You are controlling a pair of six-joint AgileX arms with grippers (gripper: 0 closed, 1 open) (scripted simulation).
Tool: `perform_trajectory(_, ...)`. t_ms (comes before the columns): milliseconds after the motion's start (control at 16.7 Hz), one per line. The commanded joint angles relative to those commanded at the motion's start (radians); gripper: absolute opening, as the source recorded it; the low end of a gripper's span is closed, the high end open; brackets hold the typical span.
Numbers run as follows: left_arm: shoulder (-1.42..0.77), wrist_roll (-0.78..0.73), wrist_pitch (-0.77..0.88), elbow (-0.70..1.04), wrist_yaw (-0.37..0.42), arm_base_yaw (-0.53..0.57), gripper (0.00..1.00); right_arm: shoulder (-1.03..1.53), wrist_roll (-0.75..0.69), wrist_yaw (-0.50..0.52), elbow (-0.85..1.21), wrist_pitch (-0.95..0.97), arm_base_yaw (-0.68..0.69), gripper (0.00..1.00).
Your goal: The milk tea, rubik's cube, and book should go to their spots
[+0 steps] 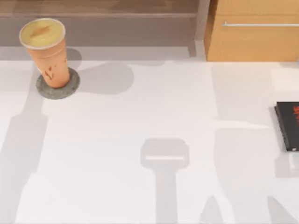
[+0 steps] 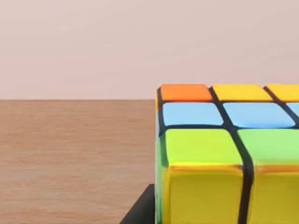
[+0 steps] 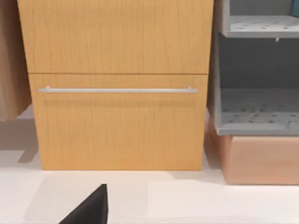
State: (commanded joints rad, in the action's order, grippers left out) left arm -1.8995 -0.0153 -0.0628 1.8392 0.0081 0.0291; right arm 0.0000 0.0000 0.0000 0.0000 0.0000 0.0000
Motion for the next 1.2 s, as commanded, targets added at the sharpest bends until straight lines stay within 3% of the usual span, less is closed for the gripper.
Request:
perform_trajectory(240, 0.000, 0.000, 0.000, 0.000, 0.000, 0.000, 0.00, 0.000, 0.000, 0.000, 0.000, 0.000, 0.000, 1.00)
perform_trajectory(1020, 0.000, 0.000, 0.000, 0.000, 0.000, 0.000, 0.98, 0.000, 0.000, 0.000, 0.000, 0.000, 0.000, 1.00)
perform_trajectory(1200, 0.000, 0.000, 0.000, 0.000, 0.000, 0.000, 1.00, 0.000, 0.000, 0.000, 0.000, 0.000, 0.000, 1.00)
